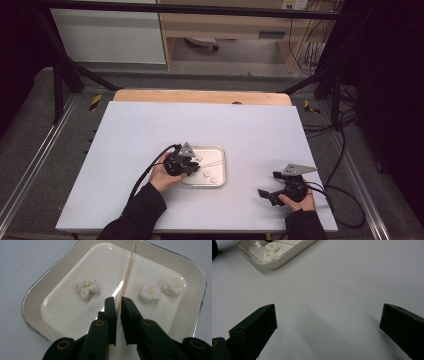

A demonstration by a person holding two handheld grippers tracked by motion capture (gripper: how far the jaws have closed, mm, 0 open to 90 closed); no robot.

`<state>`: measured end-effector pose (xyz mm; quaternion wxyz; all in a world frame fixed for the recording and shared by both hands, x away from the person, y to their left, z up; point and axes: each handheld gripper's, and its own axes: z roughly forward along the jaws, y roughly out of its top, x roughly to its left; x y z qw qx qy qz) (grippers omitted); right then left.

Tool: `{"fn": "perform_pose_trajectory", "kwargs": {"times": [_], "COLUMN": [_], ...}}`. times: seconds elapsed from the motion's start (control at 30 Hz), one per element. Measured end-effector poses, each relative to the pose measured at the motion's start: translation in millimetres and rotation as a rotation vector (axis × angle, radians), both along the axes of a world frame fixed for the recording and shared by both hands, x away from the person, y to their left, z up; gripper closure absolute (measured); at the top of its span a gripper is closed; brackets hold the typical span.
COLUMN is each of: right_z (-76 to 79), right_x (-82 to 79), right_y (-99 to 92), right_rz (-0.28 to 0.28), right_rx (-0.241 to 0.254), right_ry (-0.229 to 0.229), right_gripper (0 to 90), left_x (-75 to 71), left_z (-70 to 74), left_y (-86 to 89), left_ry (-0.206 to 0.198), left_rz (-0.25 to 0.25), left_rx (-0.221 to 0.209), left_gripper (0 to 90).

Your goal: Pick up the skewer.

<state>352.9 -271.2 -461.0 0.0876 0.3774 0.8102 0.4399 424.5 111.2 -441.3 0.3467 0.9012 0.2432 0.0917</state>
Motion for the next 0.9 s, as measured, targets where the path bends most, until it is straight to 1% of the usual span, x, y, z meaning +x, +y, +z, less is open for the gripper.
{"fn": "perform_pose_trajectory", "kwargs": {"times": [0.13,0.5,0.53,0.6,0.63,0.67,0.77,0.9], "right_z": [0.0,0.0,0.0,0.0,0.0,0.0,-0.1,0.5], "right_x": [0.0,-0.1,0.0,0.0,0.0,0.0,0.0,-0.3], "right_y": [0.0,0.0,0.0,0.0,0.0,0.0,0.1,0.4], "right_rz": [0.000,0.000,0.000,0.000,-0.001,-0.002,-0.004,-0.006], "right_rx": [0.000,0.001,0.000,0.000,0.000,0.000,0.000,0.002], "right_ry": [0.000,-0.001,-0.001,-0.001,-0.001,0.000,-0.003,-0.007], "right_gripper": [1.6,1.6,1.6,1.6,1.6,1.5,1.5,1.4], "left_x": [-0.3,-3.7,-5.0,-5.4,-6.9,-6.9,-10.9,-14.0], "left_z": [0.0,-0.4,1.0,1.7,3.8,3.8,8.9,11.5], "left_y": [0.3,2.7,4.4,5.3,7.2,7.2,10.4,11.9], "left_ry": [-0.002,-0.008,-0.009,-0.011,-0.016,-0.016,-0.025,-0.030], "left_rz": [-0.005,-0.020,-0.012,-0.011,-0.009,-0.009,-0.002,0.004], "left_rx": [0.003,-0.006,-0.009,-0.011,-0.024,-0.024,-0.041,-0.043], "left_gripper": [87.1,88.4,88.4,88.4,88.4,88.4,88.4,88.4]}}
